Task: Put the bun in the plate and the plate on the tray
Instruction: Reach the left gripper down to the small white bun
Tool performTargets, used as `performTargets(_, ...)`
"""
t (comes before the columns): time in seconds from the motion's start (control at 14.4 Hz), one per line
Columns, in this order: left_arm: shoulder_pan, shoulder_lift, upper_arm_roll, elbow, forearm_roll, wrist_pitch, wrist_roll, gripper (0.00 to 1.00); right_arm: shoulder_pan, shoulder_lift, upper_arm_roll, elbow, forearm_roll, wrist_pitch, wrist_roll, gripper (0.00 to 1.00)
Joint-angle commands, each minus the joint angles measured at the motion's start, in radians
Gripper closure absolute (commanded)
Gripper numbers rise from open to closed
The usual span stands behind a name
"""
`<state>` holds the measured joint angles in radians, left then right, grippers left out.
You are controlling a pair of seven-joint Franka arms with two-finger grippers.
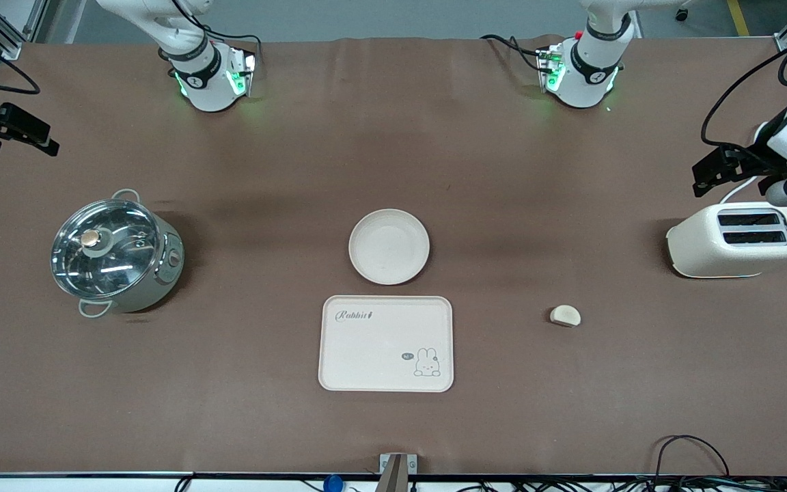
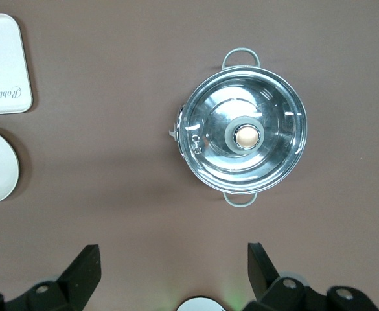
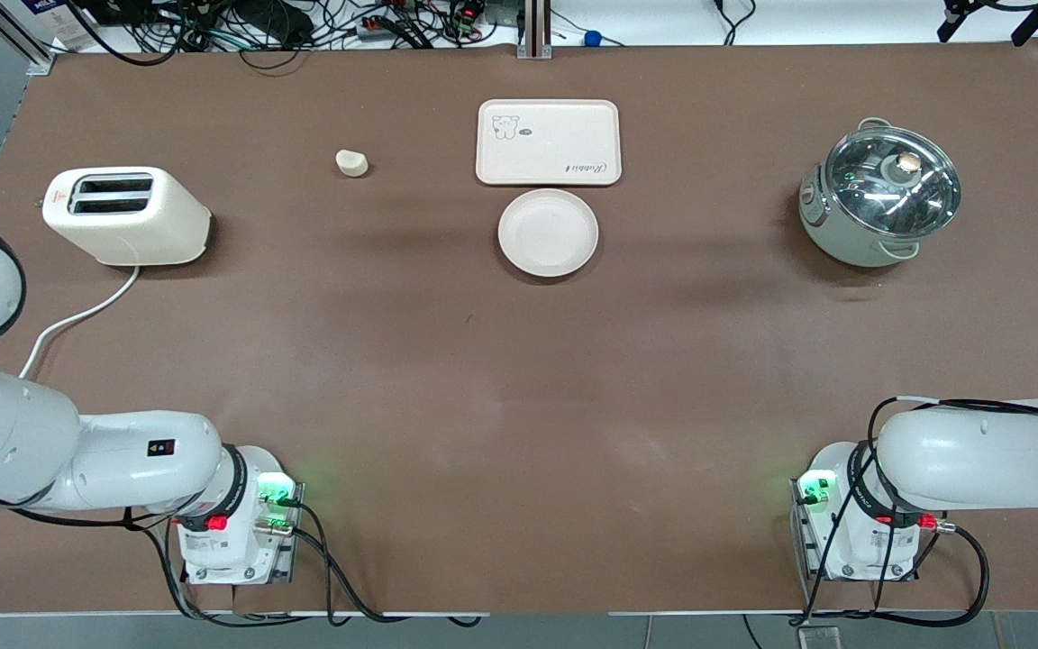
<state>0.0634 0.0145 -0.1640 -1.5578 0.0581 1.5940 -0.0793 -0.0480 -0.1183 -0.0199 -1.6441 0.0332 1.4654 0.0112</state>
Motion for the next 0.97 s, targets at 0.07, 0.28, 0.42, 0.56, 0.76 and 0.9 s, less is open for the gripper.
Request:
performTargets(0.07, 0.006, 0.009, -0.005, 0.021, 0.005, 0.000, 0.013, 0.00, -0.009, -0.004, 0.009, 0.001, 0.001, 0.004, -0.008, 0.00)
performTargets(0.28, 0.010, 0.048, -0.002, 0.045, 0.005, 0.006, 0.015, 0.00, -0.006, -0.004, 0.012, 0.006, -0.001, 0.003, -0.008, 0.00)
performTargets(0.42, 0.003, 0.097, -0.002, 0.054, 0.003, 0.041, -0.010, 0.00, -0.003, -0.004, 0.014, 0.007, 0.001, 0.003, -0.007, 0.00)
performTargets(0.56, 0.000, 0.148, -0.002, 0.032, 0.005, 0.141, -0.086, 0.00, -0.003, -0.004, 0.014, 0.013, 0.001, 0.004, -0.008, 0.00)
performTargets(0.76, -0.045, 0.258, -0.009, -0.011, 0.020, 0.307, -0.388, 0.00, -0.001, -0.004, 0.014, 0.013, 0.001, 0.013, -0.008, 0.00)
performTargets(0.9, -0.091, 0.333, -0.008, -0.041, 0.025, 0.426, -0.555, 0.00, -0.001, -0.004, 0.015, 0.012, 0.001, 0.023, -0.010, 0.00)
